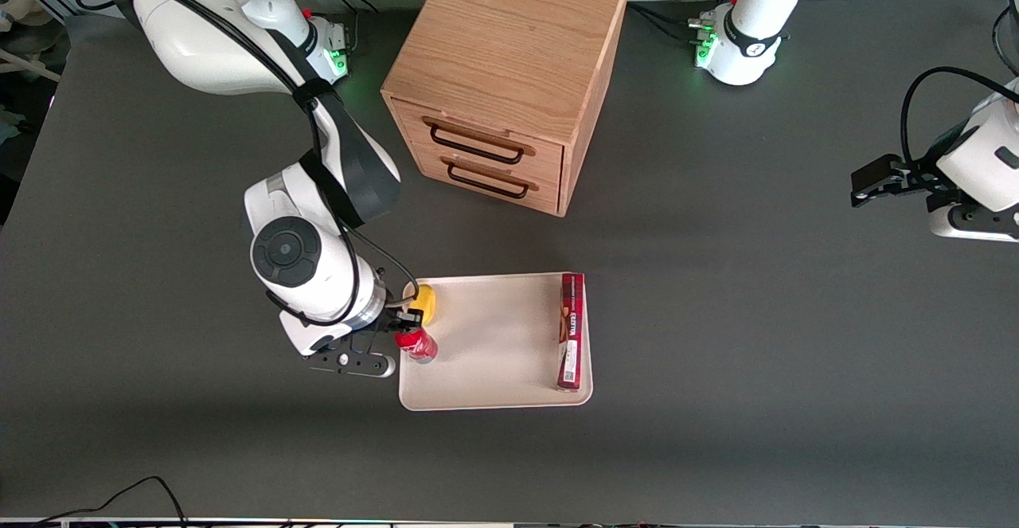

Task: Place coke bottle on tray
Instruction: 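Carry the bottle over the cream tray beside the yellow lemon, then lower the bottle onto the tray and open the right gripper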

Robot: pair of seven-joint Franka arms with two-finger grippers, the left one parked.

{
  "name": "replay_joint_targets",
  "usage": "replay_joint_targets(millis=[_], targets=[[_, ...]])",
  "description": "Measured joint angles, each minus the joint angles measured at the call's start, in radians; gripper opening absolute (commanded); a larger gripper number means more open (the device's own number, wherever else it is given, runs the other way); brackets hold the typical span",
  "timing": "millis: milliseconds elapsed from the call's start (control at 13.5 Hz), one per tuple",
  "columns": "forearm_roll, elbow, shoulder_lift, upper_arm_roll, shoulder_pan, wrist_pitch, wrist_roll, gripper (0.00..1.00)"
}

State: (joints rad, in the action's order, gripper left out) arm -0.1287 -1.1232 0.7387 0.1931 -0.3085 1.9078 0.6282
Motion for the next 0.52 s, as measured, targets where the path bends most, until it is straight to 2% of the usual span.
replay_joint_targets(millis=[519], targets=[[-0.043, 0.002, 0.050, -0.008, -0.001, 0.084, 0.000, 0.00]])
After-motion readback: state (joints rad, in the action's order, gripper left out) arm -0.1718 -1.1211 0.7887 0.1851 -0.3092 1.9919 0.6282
